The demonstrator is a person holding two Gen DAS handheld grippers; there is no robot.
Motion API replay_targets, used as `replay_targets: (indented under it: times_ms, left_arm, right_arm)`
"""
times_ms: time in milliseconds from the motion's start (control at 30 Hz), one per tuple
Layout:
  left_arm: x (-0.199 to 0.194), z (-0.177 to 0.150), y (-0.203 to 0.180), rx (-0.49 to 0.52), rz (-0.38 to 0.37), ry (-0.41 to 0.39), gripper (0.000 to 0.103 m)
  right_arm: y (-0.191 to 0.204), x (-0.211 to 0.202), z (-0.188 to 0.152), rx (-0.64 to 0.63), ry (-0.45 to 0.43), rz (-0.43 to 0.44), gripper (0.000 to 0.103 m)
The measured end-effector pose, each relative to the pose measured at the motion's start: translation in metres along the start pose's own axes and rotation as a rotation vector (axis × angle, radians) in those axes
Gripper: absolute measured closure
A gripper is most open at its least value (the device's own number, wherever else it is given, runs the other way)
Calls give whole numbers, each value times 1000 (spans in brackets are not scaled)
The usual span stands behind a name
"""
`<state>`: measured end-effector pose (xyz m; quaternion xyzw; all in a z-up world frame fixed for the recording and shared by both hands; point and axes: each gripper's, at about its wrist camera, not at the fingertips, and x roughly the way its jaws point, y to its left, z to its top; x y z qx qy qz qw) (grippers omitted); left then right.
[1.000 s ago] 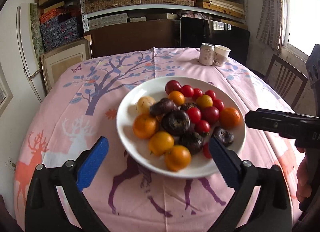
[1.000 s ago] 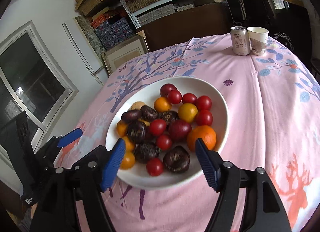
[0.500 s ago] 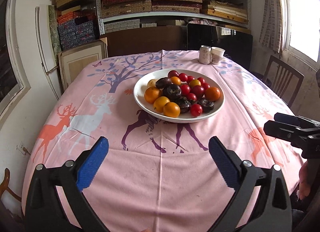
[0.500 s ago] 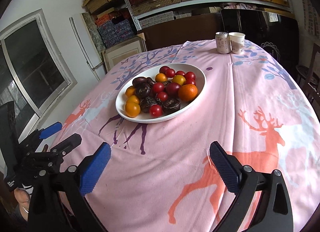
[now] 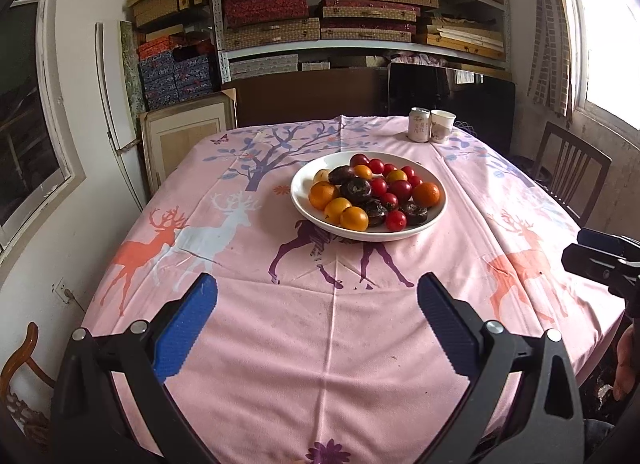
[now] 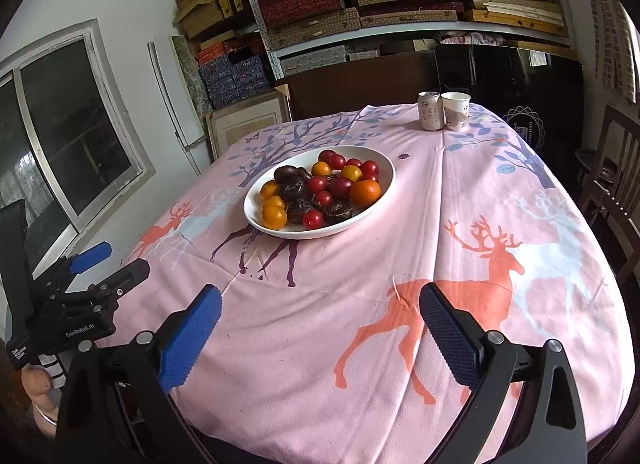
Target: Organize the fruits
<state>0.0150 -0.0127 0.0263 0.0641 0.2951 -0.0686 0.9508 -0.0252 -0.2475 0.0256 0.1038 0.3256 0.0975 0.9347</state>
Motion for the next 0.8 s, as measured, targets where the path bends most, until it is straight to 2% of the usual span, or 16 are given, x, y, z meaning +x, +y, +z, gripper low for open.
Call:
replay_targets:
  times_ms: [333,567,800]
  left_arm:
    - [-13,1,-5,18,39,-46,5]
    - [-13,2,-6,19,15,-33,5]
    - [-9,1,-3,8,29,-26,5]
  right_arm:
    - [2,-9,-5,-8,-14,-7,3]
    - [-2,-10,-8,7,-12,-6,3]
    - [-6,-9,-8,15,-8,-8,3]
